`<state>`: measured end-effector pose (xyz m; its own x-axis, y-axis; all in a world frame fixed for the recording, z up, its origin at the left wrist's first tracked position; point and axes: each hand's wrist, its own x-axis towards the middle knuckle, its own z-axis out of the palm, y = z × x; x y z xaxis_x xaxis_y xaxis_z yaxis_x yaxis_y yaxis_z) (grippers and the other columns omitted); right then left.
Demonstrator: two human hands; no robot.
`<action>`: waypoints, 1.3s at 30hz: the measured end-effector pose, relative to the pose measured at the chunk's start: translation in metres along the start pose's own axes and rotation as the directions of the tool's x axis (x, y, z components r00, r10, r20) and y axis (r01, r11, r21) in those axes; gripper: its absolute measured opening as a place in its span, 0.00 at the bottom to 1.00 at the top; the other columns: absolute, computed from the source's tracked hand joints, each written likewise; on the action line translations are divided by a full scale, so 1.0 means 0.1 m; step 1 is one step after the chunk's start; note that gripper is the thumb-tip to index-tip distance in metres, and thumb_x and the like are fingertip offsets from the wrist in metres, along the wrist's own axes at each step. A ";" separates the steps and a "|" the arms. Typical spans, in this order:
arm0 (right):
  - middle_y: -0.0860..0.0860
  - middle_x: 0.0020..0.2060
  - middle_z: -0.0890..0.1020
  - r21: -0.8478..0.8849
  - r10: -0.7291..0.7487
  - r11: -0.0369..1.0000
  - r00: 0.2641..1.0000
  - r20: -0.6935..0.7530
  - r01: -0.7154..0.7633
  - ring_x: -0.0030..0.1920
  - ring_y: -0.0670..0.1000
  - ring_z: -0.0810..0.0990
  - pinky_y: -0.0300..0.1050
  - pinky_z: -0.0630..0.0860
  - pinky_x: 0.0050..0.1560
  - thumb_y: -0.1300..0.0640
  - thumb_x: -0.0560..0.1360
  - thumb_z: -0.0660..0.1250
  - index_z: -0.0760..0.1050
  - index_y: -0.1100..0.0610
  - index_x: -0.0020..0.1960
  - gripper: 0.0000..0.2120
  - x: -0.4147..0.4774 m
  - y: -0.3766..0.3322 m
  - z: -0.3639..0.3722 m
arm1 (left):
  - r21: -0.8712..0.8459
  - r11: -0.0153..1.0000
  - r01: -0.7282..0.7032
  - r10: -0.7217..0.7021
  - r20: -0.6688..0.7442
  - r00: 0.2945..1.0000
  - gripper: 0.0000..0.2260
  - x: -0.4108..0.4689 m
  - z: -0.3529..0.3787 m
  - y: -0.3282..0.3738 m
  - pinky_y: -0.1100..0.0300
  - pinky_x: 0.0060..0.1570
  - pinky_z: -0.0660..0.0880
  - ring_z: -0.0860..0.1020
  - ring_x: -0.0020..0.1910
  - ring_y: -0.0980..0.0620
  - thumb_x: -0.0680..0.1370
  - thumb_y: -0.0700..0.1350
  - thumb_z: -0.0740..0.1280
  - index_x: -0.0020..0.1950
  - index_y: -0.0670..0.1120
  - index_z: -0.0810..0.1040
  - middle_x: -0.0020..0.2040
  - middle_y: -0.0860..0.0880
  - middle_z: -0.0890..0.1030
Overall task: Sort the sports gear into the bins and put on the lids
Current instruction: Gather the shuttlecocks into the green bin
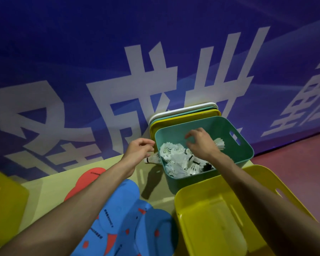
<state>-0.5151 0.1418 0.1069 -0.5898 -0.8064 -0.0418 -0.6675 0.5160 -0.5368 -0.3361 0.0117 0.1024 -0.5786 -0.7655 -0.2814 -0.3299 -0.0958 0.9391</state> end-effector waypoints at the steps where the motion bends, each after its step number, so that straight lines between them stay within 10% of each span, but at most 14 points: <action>1: 0.54 0.65 0.71 0.010 -0.014 1.000 1.000 0.004 0.014 0.64 0.54 0.72 0.46 0.67 0.67 0.57 0.77 0.65 0.75 0.54 0.61 0.13 0.03 -0.07 0.05 | 0.001 1.000 0.002 -0.002 -0.015 1.000 0.09 0.04 -0.07 -0.03 0.58 0.52 0.77 0.80 0.55 0.48 0.77 0.35 0.64 0.49 0.47 0.80 0.52 0.46 0.82; 11: 0.52 0.58 0.79 0.136 -0.063 0.989 0.998 0.024 0.059 0.51 0.46 0.77 0.37 0.73 0.53 0.59 0.78 0.64 0.74 0.56 0.63 0.13 0.35 -0.53 0.60 | 0.057 0.996 0.074 -0.073 -0.031 0.997 0.09 0.52 -0.47 -0.60 0.67 0.44 0.71 0.79 0.52 0.51 0.75 0.35 0.67 0.48 0.49 0.78 0.50 0.49 0.81; 29: 0.50 0.50 0.80 0.290 0.053 0.957 0.989 -0.136 -0.012 0.44 0.43 0.77 0.29 0.73 0.43 0.52 0.77 0.66 0.76 0.58 0.59 0.13 0.80 -0.43 0.88 | 0.712 0.698 -0.077 -0.119 0.221 0.968 0.41 1.48 -0.09 -1.54 0.51 0.73 0.61 0.62 0.74 0.43 0.71 0.39 0.73 0.78 0.45 0.53 0.75 0.44 0.62; 39: 0.51 0.51 0.80 0.220 0.118 0.972 0.985 -0.127 -0.088 0.45 0.46 0.77 0.34 0.72 0.44 0.56 0.77 0.65 0.76 0.57 0.59 0.11 0.63 -0.24 0.79 | 0.909 0.336 -0.248 0.088 0.232 0.969 0.21 1.43 0.01 -1.68 0.55 0.60 0.66 0.72 0.60 0.45 0.74 0.32 0.63 0.65 0.47 0.72 0.60 0.44 0.74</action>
<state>-0.4999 0.0561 0.0504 -0.7172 -0.6969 0.0028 -0.4969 0.5085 -0.7032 -0.3639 -0.0808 -0.0953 -0.7624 -0.6027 -0.2354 -0.6452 0.7355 0.2065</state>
